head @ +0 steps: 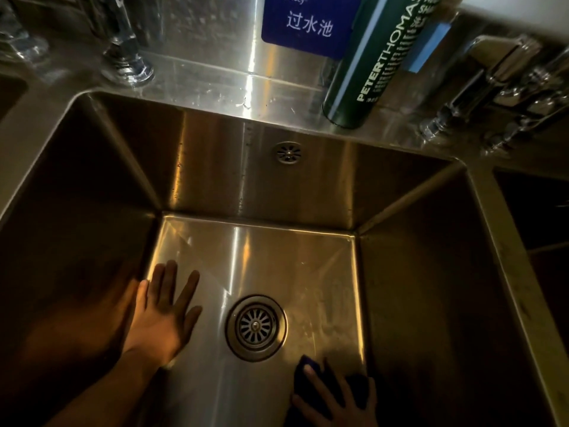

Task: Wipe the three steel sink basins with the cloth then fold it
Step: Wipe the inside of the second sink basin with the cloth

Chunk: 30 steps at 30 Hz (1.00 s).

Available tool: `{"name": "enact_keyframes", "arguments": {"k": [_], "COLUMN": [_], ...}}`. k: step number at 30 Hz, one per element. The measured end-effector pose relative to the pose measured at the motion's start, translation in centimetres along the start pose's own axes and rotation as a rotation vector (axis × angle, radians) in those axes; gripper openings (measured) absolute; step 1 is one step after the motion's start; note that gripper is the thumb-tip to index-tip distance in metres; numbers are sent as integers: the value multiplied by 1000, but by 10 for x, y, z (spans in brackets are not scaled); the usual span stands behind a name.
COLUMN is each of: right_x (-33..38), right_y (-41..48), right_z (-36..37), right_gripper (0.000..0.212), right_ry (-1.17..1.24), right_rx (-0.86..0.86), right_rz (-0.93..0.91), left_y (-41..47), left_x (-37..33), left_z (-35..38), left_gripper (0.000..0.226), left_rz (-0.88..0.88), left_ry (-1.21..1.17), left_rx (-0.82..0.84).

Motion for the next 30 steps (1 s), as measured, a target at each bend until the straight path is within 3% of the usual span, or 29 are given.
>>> {"name": "enact_keyframes", "arguments": {"k": [3,6,9,15,20,23,27,30], "right_x": [6,-5,-20,-69,-114,-115,-97,-74], "right_y": [-11,3,32,117,165,163,148,114], "right_z": [27,26,12,-31,-56,-55,-43,-22], "right_gripper": [55,60,89,84,76,66,64,70], "right_ry": [-154,-21,61,77,73,232,385,416], "right_rx": [-18,65,120,-2,-68,-105,-100,35], "right_rz": [-30,56,64,102,362,491,454,415], "left_y": [-1,-1,-1,1,3,2,2,2], "left_x": [-2,-3,-4,-2,1,3,0,-1], "left_z": [1,0,-1,0,4,5,3,2], "left_gripper": [66,66,66,68,63,65,66,64], "left_rz": [24,50,50,24,17,6,2,2], "left_ry": [-13,1,-10,19,46,40,16,2], "left_rx": [-22,-73,-84,-74,-71,-74,-66,-57]}}
Point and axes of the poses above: each hand's wrist, its own y-axis towards the middle knuckle, its own z-axis out of the palm, x = y × z, the point moved 8 cm from there along y, towards the middle knuckle, and after that the axes turned 3 degrees about -z, right-handed, at the moved point
